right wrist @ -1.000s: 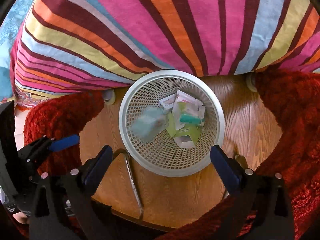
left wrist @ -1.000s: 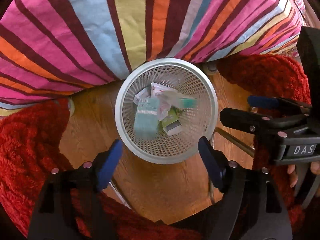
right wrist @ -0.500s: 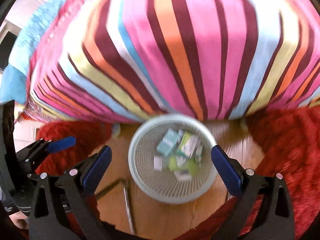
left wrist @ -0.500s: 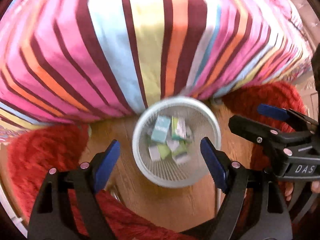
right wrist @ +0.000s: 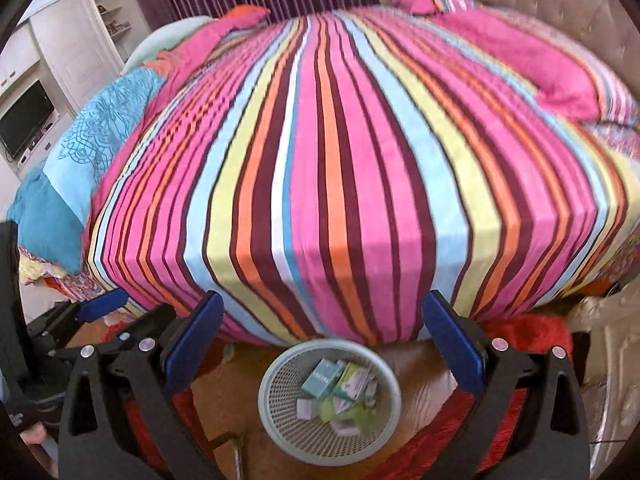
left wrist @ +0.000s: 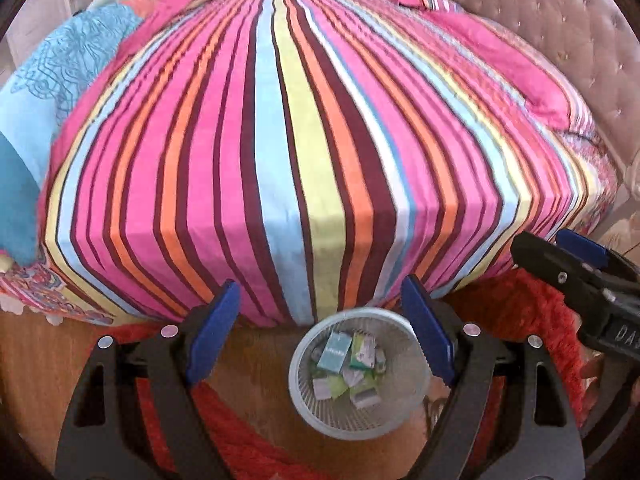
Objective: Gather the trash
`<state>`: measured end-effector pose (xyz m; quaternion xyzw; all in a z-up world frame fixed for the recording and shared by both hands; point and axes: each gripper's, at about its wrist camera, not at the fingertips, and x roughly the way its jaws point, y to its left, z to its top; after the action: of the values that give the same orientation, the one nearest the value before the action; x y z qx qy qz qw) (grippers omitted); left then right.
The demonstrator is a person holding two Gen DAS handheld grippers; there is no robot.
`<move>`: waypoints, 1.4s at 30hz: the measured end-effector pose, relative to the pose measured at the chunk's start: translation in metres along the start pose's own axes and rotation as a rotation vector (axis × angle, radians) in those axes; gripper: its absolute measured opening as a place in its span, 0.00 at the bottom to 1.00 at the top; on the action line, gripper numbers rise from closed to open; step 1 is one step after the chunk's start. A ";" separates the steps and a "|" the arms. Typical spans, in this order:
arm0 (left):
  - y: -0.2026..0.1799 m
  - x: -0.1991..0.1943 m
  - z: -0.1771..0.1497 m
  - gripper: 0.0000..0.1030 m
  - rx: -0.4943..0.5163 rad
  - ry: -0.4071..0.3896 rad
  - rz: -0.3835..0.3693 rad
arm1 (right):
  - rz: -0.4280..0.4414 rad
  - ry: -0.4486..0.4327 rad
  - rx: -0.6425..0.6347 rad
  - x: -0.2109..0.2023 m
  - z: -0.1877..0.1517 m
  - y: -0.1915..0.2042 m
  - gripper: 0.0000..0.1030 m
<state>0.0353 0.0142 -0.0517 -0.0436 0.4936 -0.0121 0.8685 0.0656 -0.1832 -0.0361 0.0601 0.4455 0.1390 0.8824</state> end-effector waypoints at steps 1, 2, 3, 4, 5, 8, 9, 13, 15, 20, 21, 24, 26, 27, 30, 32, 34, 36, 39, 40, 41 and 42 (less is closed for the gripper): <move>-0.001 -0.006 0.002 0.78 -0.004 -0.018 -0.006 | -0.008 -0.012 -0.009 -0.005 0.001 0.001 0.92; -0.001 -0.010 0.004 0.78 -0.006 -0.030 -0.009 | -0.011 -0.025 -0.016 -0.009 0.003 0.002 0.92; -0.002 -0.016 0.007 0.78 -0.003 -0.043 -0.011 | -0.012 -0.035 -0.021 -0.012 0.003 0.004 0.92; -0.004 -0.021 0.010 0.78 0.004 -0.052 0.001 | -0.013 -0.047 -0.024 -0.016 0.005 0.005 0.92; -0.004 -0.024 0.010 0.78 0.012 -0.061 0.016 | -0.014 -0.059 -0.025 -0.020 0.006 0.006 0.92; -0.008 -0.035 0.014 0.78 0.038 -0.088 0.067 | -0.025 -0.094 -0.029 -0.030 0.011 0.006 0.92; -0.008 -0.037 0.015 0.78 0.042 -0.090 0.077 | -0.032 -0.103 -0.028 -0.032 0.012 0.006 0.92; -0.008 -0.047 0.019 0.78 0.036 -0.103 0.077 | -0.047 -0.118 -0.008 -0.035 0.014 0.000 0.92; -0.006 -0.051 0.020 0.78 0.023 -0.109 0.067 | -0.051 -0.117 -0.008 -0.035 0.013 0.000 0.92; -0.002 -0.054 0.018 0.78 -0.016 -0.111 0.028 | -0.063 -0.108 -0.021 -0.034 0.009 0.001 0.92; -0.002 -0.055 0.018 0.78 -0.018 -0.114 0.030 | -0.060 -0.104 -0.022 -0.034 0.008 0.002 0.92; -0.003 -0.058 0.018 0.78 -0.011 -0.123 0.036 | -0.066 -0.098 -0.043 -0.033 0.007 0.005 0.92; -0.004 -0.059 0.018 0.78 -0.011 -0.124 0.040 | -0.072 -0.091 -0.053 -0.032 0.006 0.006 0.92; -0.005 -0.059 0.018 0.78 -0.008 -0.124 0.041 | -0.072 -0.088 -0.054 -0.032 0.005 0.005 0.92; -0.007 -0.059 0.018 0.78 -0.001 -0.126 0.051 | -0.068 -0.082 -0.045 -0.032 0.005 0.003 0.92; -0.008 -0.059 0.018 0.78 0.001 -0.127 0.054 | -0.069 -0.082 -0.036 -0.032 0.005 0.000 0.92; -0.007 -0.060 0.018 0.78 0.004 -0.128 0.060 | -0.070 -0.082 -0.027 -0.033 0.005 -0.002 0.92; -0.008 -0.061 0.018 0.78 0.007 -0.129 0.064 | -0.071 -0.081 -0.020 -0.033 0.006 -0.003 0.92; -0.009 -0.062 0.018 0.78 0.012 -0.131 0.067 | -0.069 -0.084 -0.024 -0.034 0.005 -0.001 0.92; -0.009 -0.061 0.018 0.78 0.014 -0.131 0.067 | -0.068 -0.085 -0.026 -0.035 0.006 -0.001 0.92; -0.009 -0.061 0.019 0.78 0.015 -0.129 0.069 | -0.066 -0.085 -0.028 -0.035 0.005 0.000 0.92; -0.010 -0.060 0.018 0.78 0.016 -0.128 0.073 | -0.064 -0.085 -0.029 -0.035 0.005 0.000 0.92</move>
<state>0.0204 0.0096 0.0103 -0.0192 0.4382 0.0185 0.8985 0.0498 -0.1935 -0.0057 0.0388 0.4073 0.1145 0.9053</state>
